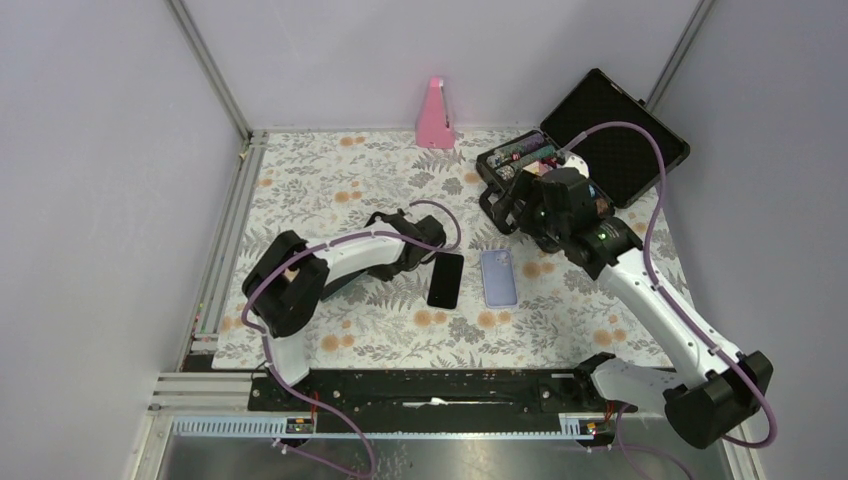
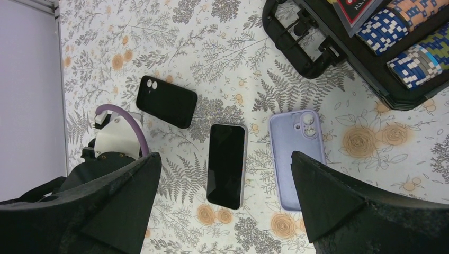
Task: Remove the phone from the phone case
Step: Place the phone at the center of the board.
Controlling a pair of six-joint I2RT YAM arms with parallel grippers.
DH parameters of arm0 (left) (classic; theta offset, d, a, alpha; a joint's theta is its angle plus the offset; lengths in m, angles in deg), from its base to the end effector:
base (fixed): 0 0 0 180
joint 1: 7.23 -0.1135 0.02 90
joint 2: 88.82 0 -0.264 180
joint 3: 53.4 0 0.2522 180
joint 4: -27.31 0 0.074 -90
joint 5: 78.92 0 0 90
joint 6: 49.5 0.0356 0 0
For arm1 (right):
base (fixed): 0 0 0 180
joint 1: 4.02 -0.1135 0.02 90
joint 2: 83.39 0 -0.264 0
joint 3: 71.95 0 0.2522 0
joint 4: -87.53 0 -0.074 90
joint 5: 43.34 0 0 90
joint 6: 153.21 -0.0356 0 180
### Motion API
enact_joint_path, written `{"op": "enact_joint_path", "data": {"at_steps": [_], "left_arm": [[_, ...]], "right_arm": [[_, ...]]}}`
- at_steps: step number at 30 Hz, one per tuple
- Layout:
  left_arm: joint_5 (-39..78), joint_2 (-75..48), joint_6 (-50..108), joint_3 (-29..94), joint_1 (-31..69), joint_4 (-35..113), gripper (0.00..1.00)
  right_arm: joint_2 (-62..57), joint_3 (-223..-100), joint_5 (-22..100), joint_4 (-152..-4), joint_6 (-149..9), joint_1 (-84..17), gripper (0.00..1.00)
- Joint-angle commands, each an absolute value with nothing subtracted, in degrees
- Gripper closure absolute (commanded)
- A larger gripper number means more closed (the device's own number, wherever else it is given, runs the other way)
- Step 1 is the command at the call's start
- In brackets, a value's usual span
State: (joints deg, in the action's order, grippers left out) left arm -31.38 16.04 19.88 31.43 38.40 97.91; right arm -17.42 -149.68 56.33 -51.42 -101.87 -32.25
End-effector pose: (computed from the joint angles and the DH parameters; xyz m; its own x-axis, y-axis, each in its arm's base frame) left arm 0.2434 -0.2145 0.1820 -0.8420 0.4892 -0.2274 0.2522 0.7296 0.6357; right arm 0.2271 0.1151 0.3526 -0.5472 0.4052 -0.7324 0.0059 0.8769 0.4807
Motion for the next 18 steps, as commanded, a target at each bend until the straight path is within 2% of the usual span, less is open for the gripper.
{"op": "enact_joint_path", "data": {"at_steps": [1, 5, 13, 16, 18], "left_arm": [[-27.14, 16.31, 16.68, 32.54, 40.06, 96.28, 0.66], [-20.78, 17.57, 15.23, 30.41, 41.11, 94.51, 0.67], [-16.78, 18.18, 13.78, 27.71, 41.36, 91.91, 0.63], [-15.02, 16.28, 13.83, 28.05, 41.45, 91.54, 0.59], [-13.95, 13.84, 14.19, 28.75, 41.43, 91.58, 0.53]], "right_arm": [[-20.91, -148.62, 58.69, -50.01, -101.45, -31.58, 0.00], [-24.98, -147.18, 60.94, -49.69, -102.73, -31.52, 0.01], [-29.41, -145.27, 60.93, -48.79, -102.88, -31.54, 0.01], [-30.21, -144.77, 60.65, -48.15, -103.02, -31.53, 0.01], [-31.07, -144.52, 60.63, -47.86, -102.66, -31.53, 0.02]]}}
